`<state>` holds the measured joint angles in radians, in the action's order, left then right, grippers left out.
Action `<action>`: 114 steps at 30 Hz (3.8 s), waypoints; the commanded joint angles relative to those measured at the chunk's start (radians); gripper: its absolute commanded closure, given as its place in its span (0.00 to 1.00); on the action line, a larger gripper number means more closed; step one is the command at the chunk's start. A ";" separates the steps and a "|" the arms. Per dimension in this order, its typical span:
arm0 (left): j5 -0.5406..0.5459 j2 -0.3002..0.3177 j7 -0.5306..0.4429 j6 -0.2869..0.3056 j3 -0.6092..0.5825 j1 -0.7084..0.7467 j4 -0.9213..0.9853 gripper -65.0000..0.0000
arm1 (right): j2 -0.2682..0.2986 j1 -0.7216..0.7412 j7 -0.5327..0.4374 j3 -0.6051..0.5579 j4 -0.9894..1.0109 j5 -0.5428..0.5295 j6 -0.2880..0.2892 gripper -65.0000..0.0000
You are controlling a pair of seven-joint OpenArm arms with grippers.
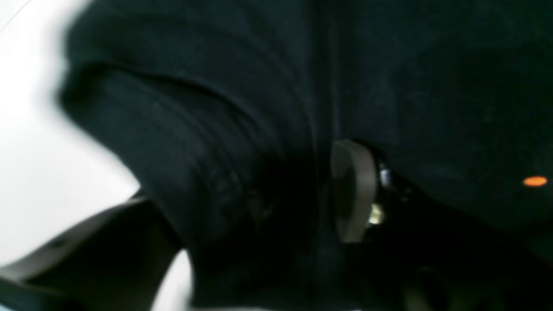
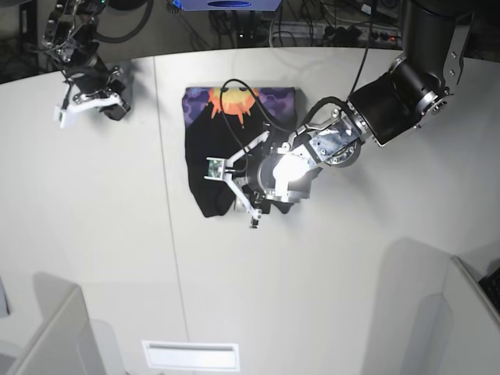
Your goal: Fold the T-shirt properly
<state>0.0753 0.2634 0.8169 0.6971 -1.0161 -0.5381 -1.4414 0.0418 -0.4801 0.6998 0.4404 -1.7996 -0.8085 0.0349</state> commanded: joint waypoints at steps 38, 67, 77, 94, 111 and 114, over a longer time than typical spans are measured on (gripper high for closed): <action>-0.041 0.167 -0.327 0.001 0.724 0.649 -0.545 1.00 | 0.108 -0.276 -0.145 0.008 -0.213 -0.012 0.155 1.00; -0.162 0.296 -0.673 0.001 0.721 1.343 -0.433 1.00 | 0.066 -0.564 0.007 -0.140 -0.202 0.107 0.234 1.00; -0.160 0.195 -0.675 0.001 0.721 1.268 -0.072 1.00 | -0.001 -0.431 0.004 -0.469 0.094 0.613 0.231 1.00; -0.160 -0.005 -0.677 0.001 0.731 0.987 0.560 1.00 | 0.088 -0.101 -0.256 -0.507 0.828 0.613 0.234 1.00; -0.160 -0.141 -1.194 -0.222 0.733 0.682 1.339 1.00 | 0.023 0.248 -0.817 -0.507 1.575 0.622 0.233 1.00; -0.160 -0.140 -1.194 -0.222 0.731 0.663 1.321 1.00 | -0.007 0.249 -0.820 -0.507 1.572 0.622 0.231 1.00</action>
<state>-0.0814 0.1173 -0.3737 0.4675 -0.2829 0.1162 -0.1223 0.0242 -0.2218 -0.1196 -0.0677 -0.2283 -0.1860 0.2623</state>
